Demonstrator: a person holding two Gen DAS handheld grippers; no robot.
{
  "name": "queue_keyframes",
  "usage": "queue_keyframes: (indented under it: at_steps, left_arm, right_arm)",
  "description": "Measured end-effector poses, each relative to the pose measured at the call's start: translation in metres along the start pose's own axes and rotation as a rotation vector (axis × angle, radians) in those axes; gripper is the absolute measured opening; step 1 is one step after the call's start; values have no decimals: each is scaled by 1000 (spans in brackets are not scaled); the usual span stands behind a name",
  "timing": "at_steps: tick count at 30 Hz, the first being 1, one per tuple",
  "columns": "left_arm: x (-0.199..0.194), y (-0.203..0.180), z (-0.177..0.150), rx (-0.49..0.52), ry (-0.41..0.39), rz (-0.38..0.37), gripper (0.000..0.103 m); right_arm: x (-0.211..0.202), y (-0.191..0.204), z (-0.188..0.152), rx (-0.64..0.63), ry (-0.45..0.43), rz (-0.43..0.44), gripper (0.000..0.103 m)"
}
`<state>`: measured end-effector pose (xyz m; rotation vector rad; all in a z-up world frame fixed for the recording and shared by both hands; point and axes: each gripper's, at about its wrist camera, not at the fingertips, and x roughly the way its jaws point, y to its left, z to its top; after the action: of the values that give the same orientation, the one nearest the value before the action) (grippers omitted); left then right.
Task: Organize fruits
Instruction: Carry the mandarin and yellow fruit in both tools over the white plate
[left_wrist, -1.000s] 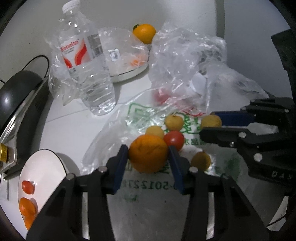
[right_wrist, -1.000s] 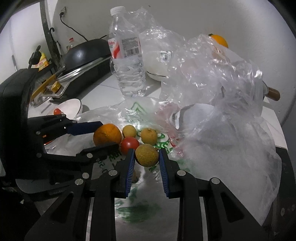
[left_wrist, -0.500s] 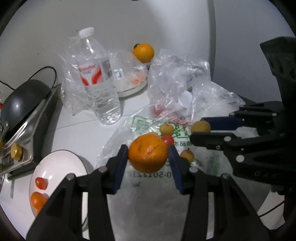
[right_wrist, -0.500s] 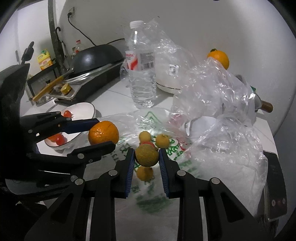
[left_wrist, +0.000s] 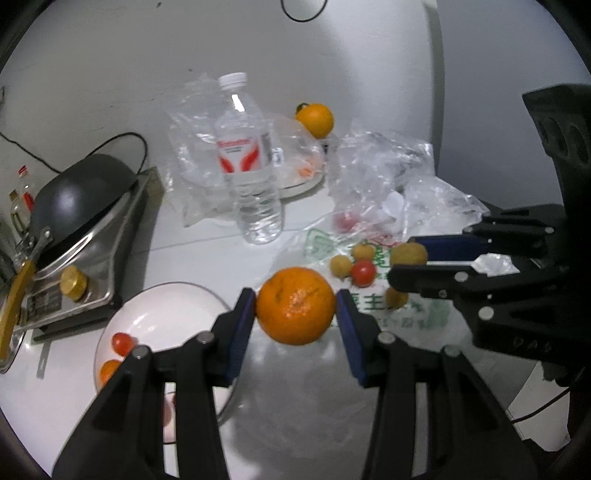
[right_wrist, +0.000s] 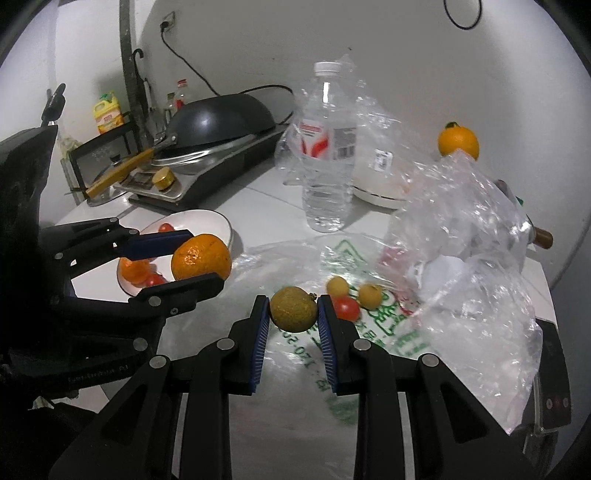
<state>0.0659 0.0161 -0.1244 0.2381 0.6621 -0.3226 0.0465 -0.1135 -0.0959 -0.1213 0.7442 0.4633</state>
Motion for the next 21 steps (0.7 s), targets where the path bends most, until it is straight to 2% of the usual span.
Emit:
queue_keyframes:
  at_steps: [21]
  left_arm:
    - [5,83,-37,-80,26,116,46]
  right_arm:
    - [43,62,30,-98,57,39,28]
